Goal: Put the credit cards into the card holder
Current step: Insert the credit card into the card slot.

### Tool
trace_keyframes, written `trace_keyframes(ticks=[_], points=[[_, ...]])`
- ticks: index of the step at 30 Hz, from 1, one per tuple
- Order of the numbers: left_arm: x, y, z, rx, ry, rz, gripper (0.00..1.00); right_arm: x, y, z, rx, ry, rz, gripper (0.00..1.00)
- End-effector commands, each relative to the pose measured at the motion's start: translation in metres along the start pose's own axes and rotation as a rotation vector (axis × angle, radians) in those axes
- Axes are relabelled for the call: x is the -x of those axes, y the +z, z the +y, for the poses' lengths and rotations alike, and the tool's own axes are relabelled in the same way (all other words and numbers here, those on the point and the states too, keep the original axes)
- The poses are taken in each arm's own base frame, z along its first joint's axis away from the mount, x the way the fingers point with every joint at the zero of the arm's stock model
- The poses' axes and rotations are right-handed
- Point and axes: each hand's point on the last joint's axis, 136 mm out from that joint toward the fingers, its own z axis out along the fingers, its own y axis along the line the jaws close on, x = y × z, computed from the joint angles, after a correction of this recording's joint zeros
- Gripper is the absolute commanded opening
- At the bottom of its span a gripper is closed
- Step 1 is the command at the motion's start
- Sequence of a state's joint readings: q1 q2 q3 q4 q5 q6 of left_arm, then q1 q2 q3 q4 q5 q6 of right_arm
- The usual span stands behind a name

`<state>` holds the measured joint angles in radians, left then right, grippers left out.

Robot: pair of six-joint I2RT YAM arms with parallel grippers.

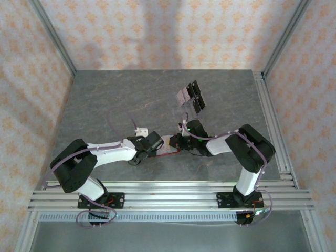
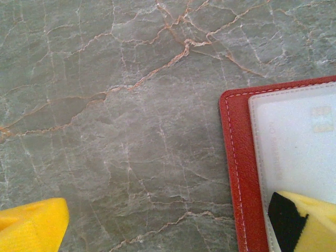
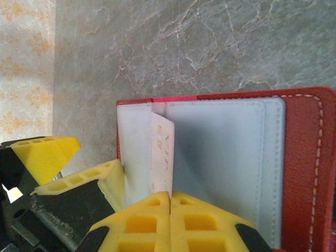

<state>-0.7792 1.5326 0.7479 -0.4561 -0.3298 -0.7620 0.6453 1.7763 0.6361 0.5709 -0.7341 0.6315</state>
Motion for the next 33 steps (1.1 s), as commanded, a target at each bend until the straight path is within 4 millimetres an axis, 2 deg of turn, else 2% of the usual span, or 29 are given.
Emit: trace_keyframes(ticks=[1, 28, 29, 33], points=[[-0.011, 0.005, 0.015, 0.071, 0.031, 0.016, 1.00, -0.007, 0.005, -0.006, -0.004, -0.010, 0.022, 0.00], [-0.011, 0.005, 0.013, 0.063, 0.028, 0.021, 1.00, -0.011, 0.024, 0.004, -0.008, -0.017, 0.074, 0.01], [-0.010, 0.004, 0.013, 0.063, 0.026, 0.019, 1.00, -0.010, 0.023, 0.005, -0.013, -0.022, 0.073, 0.04], [-0.007, 0.000, 0.014, 0.066, 0.014, 0.016, 1.00, -0.006, 0.011, 0.009, -0.052, -0.047, 0.057, 0.31]])
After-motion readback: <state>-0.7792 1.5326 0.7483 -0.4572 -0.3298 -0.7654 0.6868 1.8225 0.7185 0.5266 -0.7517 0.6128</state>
